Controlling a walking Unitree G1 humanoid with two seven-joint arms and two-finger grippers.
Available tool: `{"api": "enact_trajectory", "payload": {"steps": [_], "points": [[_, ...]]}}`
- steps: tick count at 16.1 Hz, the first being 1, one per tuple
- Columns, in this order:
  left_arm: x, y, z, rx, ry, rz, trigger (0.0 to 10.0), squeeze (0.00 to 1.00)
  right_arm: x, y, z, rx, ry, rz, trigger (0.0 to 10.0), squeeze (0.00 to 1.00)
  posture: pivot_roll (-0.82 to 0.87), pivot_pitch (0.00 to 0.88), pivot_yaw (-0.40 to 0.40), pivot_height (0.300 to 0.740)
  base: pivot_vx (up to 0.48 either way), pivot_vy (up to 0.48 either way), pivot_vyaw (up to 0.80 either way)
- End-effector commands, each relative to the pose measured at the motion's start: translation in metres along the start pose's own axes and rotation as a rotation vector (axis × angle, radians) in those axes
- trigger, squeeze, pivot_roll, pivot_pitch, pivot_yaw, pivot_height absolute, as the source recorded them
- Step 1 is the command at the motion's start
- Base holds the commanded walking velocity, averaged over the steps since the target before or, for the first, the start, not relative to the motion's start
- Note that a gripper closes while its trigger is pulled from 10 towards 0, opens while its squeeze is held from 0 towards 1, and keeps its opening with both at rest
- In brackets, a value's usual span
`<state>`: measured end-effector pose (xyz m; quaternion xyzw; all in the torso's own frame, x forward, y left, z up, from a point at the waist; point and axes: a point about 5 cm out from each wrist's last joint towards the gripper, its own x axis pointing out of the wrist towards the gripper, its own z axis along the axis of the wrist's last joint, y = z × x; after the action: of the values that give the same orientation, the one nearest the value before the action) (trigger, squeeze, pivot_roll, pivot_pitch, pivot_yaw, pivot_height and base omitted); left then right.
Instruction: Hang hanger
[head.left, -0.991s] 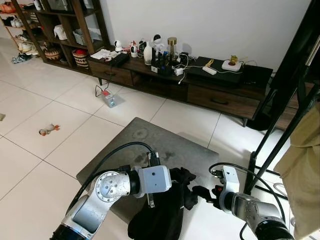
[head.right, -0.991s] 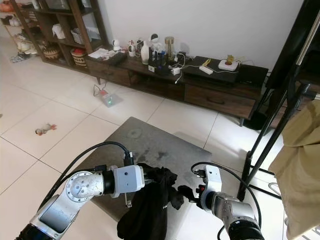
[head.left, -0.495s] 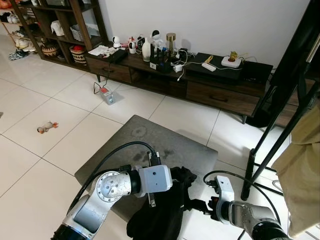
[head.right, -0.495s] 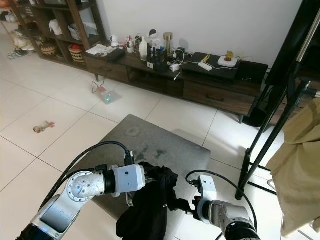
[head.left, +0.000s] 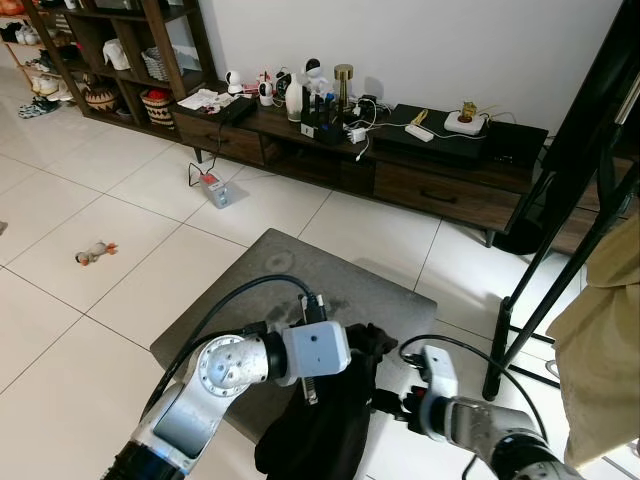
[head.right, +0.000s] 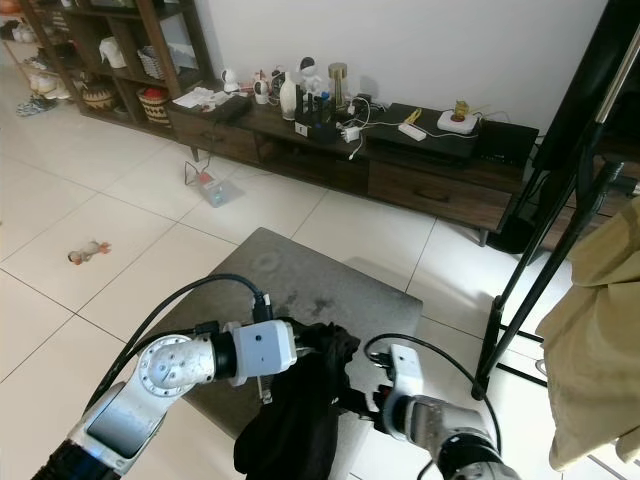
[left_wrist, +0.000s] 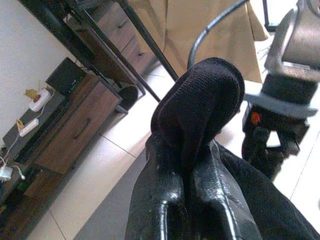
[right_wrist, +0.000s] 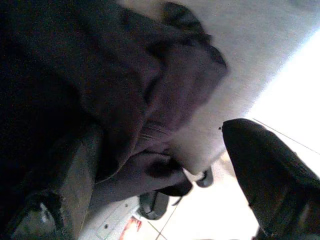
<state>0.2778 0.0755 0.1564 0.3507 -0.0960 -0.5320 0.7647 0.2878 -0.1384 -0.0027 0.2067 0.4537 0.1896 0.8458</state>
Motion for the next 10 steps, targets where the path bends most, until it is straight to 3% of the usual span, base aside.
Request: {"api": "enact_trajectory", "payload": {"steps": [1, 7, 8, 10], "points": [[0.001, 0.004, 0.011, 0.038, -0.028, 0.009, 0.0, 0.00, 0.004, 0.006, -0.004, -0.006, 0.018, 0.041, 10.0, 0.00, 0.02, 0.122, 0.027, 0.740, 0.000, 0.000, 0.00], [0.002, 0.004, 0.014, 0.035, -0.038, -0.003, 0.0, 0.00, 0.008, 0.008, -0.008, 0.025, -0.026, 0.093, 10.0, 0.00, 0.02, 0.124, 0.031, 0.740, 0.000, 0.000, 0.00], [0.003, 0.004, 0.015, 0.034, -0.041, -0.005, 0.0, 0.00, 0.007, -0.004, -0.017, -0.005, -0.008, -0.037, 10.0, 0.00, 0.02, 0.123, 0.032, 0.740, 0.000, 0.000, 0.00], [0.004, 0.003, 0.016, 0.034, -0.045, -0.007, 0.0, 0.00, 0.002, -0.024, -0.022, 0.075, -0.056, -0.237, 10.0, 0.00, 0.02, 0.123, 0.035, 0.740, 0.000, 0.000, 0.00]]}}
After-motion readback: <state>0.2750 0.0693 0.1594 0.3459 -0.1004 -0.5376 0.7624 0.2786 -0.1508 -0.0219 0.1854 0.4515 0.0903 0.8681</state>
